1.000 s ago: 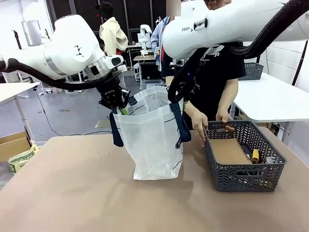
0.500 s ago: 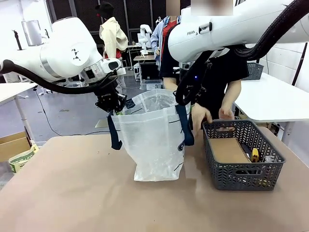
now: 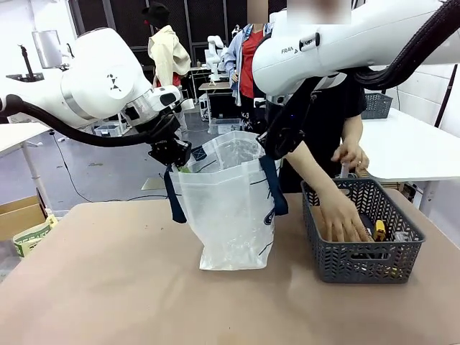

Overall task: Transfer purchased items from the store into the shopping bag.
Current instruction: Open the Reusable shopping bag in the center of the table.

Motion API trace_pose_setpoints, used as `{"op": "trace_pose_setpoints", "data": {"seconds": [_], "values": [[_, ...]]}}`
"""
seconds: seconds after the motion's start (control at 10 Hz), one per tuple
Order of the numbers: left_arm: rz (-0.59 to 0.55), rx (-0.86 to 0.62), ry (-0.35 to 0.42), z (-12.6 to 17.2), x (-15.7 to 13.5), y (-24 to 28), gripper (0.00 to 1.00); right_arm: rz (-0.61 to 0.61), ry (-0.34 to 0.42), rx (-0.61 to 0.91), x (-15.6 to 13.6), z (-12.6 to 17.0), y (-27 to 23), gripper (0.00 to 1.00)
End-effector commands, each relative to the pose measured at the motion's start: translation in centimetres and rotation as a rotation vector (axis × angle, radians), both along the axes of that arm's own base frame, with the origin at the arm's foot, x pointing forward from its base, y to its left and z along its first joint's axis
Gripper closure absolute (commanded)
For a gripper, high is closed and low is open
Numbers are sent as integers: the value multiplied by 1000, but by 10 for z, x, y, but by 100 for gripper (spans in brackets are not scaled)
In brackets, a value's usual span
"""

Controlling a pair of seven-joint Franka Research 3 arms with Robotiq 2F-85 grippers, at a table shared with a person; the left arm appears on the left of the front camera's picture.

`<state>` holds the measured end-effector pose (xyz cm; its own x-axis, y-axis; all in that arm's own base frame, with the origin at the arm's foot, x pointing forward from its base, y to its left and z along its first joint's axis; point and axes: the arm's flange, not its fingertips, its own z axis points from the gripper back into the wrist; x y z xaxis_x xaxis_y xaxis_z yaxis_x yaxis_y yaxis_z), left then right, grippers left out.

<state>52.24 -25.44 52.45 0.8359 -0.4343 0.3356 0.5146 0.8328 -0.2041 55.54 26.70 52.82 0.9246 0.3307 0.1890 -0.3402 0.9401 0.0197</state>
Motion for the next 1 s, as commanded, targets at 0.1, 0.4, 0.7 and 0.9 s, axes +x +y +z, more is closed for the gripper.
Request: {"op": "trace_pose_setpoints", "data": {"seconds": [0.1, 0.4, 0.7, 0.9], "values": [[-41, -20, 33, -6, -5, 11, 100, 36, -29, 36, -11, -6, -10, 100], [-18, -9, 22, -3, -1, 1, 100, 18, -20, 11, -4, -1, -2, 100], [-18, -9, 22, -3, -1, 1, 100, 18, -20, 11, -4, -1, -2, 100], [-18, -9, 22, -3, -1, 1, 100, 18, -20, 11, -4, -1, -2, 100]]}}
